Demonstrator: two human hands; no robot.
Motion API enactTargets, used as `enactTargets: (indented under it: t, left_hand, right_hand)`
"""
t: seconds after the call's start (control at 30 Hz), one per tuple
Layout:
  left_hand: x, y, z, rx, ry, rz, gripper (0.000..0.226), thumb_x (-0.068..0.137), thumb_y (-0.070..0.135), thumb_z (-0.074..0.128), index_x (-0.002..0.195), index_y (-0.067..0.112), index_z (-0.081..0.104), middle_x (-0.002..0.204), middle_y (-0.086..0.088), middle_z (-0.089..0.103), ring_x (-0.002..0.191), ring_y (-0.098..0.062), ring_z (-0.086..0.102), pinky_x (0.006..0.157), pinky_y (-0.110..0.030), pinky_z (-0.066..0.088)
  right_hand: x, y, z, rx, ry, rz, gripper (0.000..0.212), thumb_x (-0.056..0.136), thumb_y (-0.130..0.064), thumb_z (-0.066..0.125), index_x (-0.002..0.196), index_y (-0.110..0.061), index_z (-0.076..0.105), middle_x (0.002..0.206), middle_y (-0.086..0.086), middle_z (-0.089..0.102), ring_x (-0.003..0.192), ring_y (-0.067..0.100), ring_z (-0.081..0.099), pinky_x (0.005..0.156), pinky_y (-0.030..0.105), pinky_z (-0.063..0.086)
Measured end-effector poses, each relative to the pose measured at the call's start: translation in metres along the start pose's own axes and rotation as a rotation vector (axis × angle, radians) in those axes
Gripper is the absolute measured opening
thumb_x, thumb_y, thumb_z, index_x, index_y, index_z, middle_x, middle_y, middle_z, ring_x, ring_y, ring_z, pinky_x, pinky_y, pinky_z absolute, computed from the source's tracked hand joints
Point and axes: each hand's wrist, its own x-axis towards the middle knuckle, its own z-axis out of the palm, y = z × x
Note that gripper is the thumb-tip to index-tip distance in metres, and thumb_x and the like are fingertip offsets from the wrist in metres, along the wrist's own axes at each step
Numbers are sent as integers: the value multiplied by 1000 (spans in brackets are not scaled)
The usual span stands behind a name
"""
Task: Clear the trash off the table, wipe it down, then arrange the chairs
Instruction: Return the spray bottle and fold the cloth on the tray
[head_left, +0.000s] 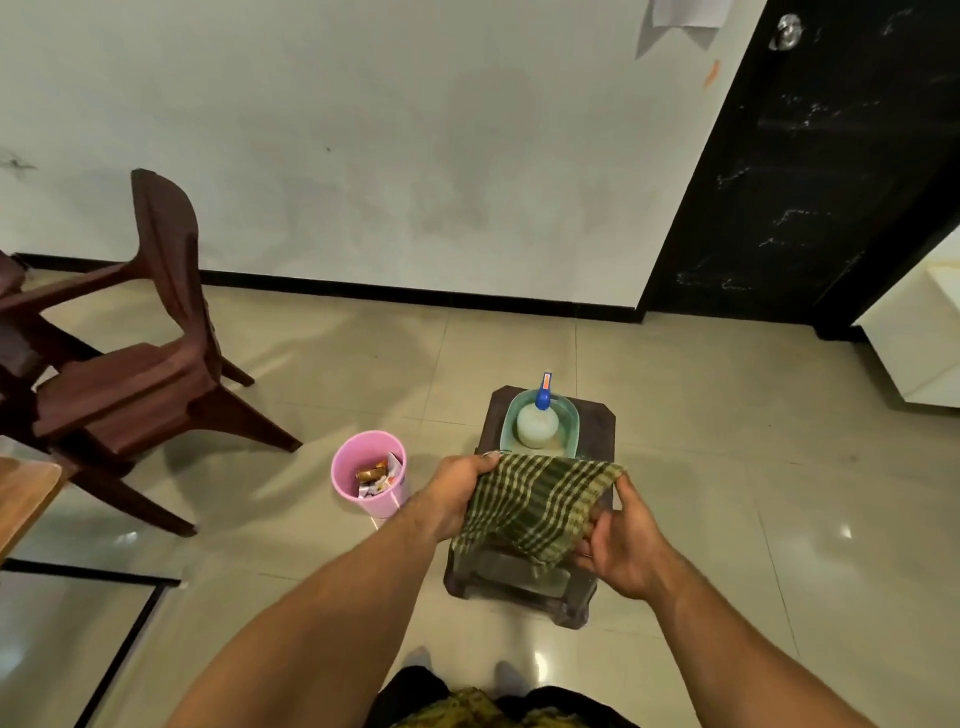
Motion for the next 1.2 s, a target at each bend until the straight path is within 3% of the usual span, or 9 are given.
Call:
enactTargets:
  t: [0.17,0.37,0.47,0.57,0.7,0.83,1.0,1.1,1.2]
  left_hand:
    - [-2,-5,3,53,112,104,27,102,21,56,118,2,66,112,-13,72,105,-26,67,93,-37,53]
    - [-2,-15,-3,438,205,205,51,91,24,74,135,7,54,124,-11,67,111,-24,65,98,-36,54]
    - [-4,-23,-9,456,197,225,75,81,18,84,144,14,43,121,-10,67,111,-25,66,93,-37,57]
    - [-6,-27,-14,543,108,277,66,76,3,84,134,18,58,130,-8,63,117,-23,61,96,-34,56]
    - [-7,-28,-13,940,124,398,52,78,1,82,125,16,67,125,-2,65,116,-18,59,97,-24,48]
    - [-8,-24,-10,1102,224,509,32,84,15,79,114,20,74,113,1,69,99,-15,61,91,-25,51]
    - [-4,-21,-19,1164,337,668,25,79,35,83,94,22,69,107,4,52,104,-14,47,95,-31,45]
    - [4,-26,-23,993,438,560,36,75,39,86,92,19,63,107,2,54,101,-18,52,92,-33,48]
    - [11,-37,-10,593,456,131,58,81,48,79,114,5,56,116,-11,62,104,-31,64,77,-37,58]
  right_hand:
    - [3,9,10,-27,117,-228,54,97,-48,49,133,-8,57,113,14,72,110,32,64,107,52,44]
    - [3,11,26,-294,340,-487,42,91,-12,69,127,-32,64,124,2,66,110,26,65,95,56,54]
    - [9,10,28,-265,347,-471,33,97,-8,58,106,-34,76,123,4,68,111,27,65,94,52,55]
    - [6,10,22,-512,282,-444,25,94,-9,65,105,-27,77,120,7,70,107,25,67,90,47,58]
    - [-5,2,18,-1225,251,-554,70,74,-13,84,138,-18,57,126,1,64,114,20,63,101,34,52]
    - [-17,-5,31,-1799,432,-707,41,85,-28,69,126,-30,66,113,-2,61,104,18,60,87,31,50]
    - [-8,-19,18,-1610,304,-747,10,82,-35,72,91,-32,69,126,-4,60,119,22,55,98,36,48]
    - [-11,-19,21,-1451,208,-715,10,88,-26,68,86,-33,62,89,-9,69,86,17,65,74,32,55]
    - [-15,-15,38,-1600,360,-916,14,88,-30,63,101,-31,66,91,-9,70,84,17,65,72,33,54]
